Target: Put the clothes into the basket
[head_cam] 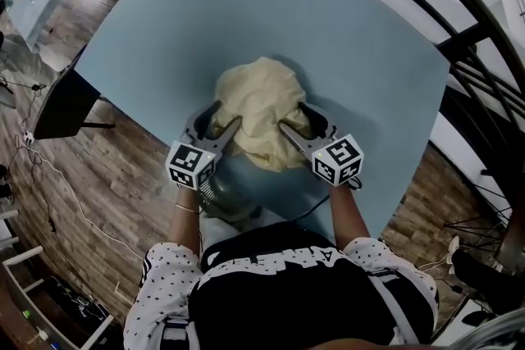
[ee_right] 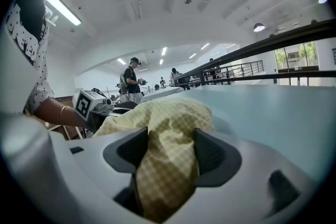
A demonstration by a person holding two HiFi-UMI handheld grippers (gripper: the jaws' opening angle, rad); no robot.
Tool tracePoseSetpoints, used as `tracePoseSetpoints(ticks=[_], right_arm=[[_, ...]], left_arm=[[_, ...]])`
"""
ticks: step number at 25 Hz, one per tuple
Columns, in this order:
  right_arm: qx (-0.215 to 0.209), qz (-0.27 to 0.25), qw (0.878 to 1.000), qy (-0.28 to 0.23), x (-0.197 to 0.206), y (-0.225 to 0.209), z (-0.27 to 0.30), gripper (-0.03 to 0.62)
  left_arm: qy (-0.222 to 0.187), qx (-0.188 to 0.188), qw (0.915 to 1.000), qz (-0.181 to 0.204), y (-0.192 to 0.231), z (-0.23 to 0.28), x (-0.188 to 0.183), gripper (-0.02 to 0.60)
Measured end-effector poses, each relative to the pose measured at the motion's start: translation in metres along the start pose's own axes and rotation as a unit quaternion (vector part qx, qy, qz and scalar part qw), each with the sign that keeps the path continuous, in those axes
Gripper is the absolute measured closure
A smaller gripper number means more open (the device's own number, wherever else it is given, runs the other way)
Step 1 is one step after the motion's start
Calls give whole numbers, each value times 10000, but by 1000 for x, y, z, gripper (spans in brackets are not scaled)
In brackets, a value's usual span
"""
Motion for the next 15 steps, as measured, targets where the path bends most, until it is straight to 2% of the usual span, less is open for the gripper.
tracePoseSetpoints(ticks=[6, 15], right_arm=[[-47, -35, 9999, 89, 2, 1, 5, 339], [-201, 89, 9997, 94, 6, 3, 12, 341]], left_arm=[[55, 13, 10000, 55, -6, 8, 0, 338], [106, 91, 9997, 209, -17, 15, 0, 393]])
Point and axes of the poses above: the fingertips, and each gripper's own axes: z forward along the fingers, y to its left, x out of its underside, the point moved 5 cm from there along -z, backward along the fingers, and after that the axes turned 8 degrees about y, right-handed, at the moved point
